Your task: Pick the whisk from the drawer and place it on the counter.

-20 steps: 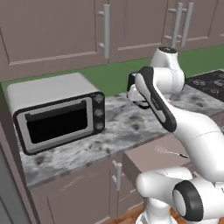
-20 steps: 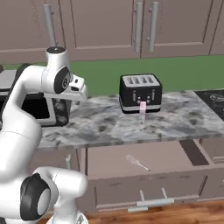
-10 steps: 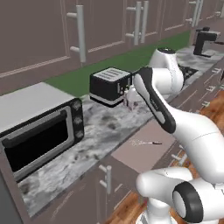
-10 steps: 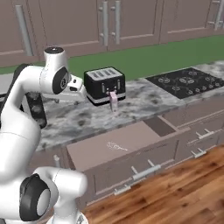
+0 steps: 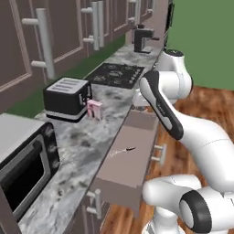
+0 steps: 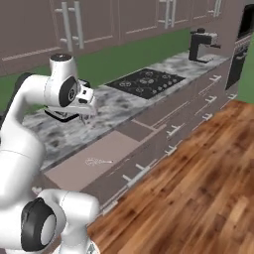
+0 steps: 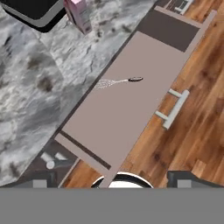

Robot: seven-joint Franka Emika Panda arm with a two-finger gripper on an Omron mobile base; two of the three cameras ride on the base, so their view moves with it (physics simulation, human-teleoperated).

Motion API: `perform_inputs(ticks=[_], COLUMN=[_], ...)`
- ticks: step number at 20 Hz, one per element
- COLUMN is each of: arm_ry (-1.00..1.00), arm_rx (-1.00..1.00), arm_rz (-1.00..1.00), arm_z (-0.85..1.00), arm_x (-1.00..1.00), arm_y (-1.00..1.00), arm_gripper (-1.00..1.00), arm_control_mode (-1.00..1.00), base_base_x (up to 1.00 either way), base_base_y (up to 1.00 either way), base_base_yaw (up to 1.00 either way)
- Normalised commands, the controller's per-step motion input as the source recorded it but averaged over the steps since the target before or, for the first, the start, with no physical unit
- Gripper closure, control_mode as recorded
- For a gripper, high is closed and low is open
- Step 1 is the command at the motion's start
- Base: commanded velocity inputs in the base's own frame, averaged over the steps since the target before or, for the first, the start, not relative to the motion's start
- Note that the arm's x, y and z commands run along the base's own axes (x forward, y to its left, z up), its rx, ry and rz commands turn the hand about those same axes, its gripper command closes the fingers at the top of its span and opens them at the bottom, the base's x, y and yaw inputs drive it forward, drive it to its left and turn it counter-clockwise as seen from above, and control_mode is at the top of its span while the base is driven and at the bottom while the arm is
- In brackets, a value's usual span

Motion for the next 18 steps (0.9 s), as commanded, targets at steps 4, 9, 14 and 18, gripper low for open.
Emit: perform_inputs(ticks=[4, 9, 14, 18], arm_ry=[0.00, -0.02, -0.08, -0.01], arm_rx=[0.00, 0.00, 0.00, 0.00], arm_rz=[0.00, -0.12, -0.55, -0.45], arm_z=[0.00, -0.01, -0.09, -0.19], arm_x=[0.00, 0.00, -0.07, -0.04], arm_y=[0.00, 0.10, 0.31, 0.05], arm_gripper=[-1.00, -1.00, -1.00, -1.00], arm_control_mode=[1.00, -1.00, -1.00, -1.00], base_base_x=[0.00, 0.00, 0.00, 0.00], base_base_y=[0.51, 0.44, 0.00, 0.00], base_base_yaw=[-0.60, -0.47, 0.00, 0.00])
